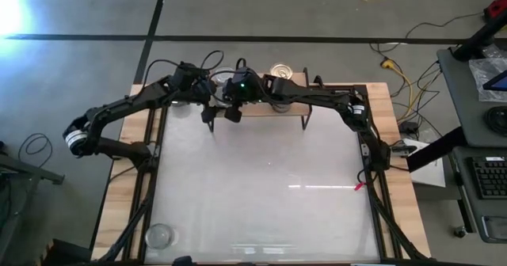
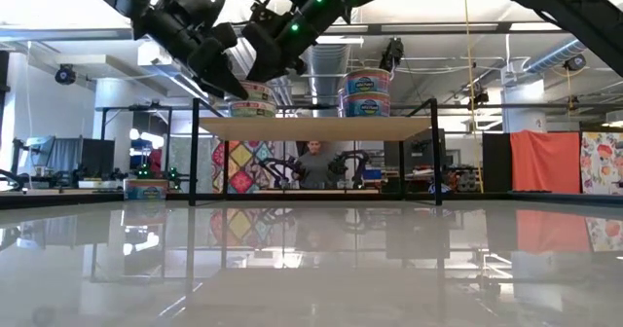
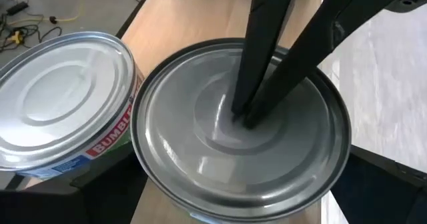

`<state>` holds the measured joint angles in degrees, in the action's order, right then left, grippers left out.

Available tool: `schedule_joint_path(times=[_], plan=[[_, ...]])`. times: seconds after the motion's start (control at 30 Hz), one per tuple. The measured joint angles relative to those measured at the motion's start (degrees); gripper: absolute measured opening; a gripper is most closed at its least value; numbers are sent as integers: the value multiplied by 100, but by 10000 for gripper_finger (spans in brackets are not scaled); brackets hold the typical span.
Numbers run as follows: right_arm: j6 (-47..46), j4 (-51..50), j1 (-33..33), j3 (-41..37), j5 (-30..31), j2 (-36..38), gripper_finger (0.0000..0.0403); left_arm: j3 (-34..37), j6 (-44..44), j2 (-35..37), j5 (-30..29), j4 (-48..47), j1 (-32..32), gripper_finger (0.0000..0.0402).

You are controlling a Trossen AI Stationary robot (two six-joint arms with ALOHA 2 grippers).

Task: Stack canned seafood by type on shelf
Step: Stack the green tuna can on top of the green tuna can on the shelf

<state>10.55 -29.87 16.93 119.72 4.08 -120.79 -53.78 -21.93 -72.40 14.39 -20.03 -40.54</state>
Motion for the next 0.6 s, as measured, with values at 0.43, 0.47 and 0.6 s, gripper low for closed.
schedule_joint_path(times=[0.43,0.47,0.6], plan=[[6,-435,-4,22,10,56,11,-332,-139,34,-152,-661,1,392],[7,-449,-4,18,15,65,11,-341,-139,34,-152,-680,-1,392],[2,-472,-4,0,22,122,11,-343,-131,21,-152,-664,-1,392]])
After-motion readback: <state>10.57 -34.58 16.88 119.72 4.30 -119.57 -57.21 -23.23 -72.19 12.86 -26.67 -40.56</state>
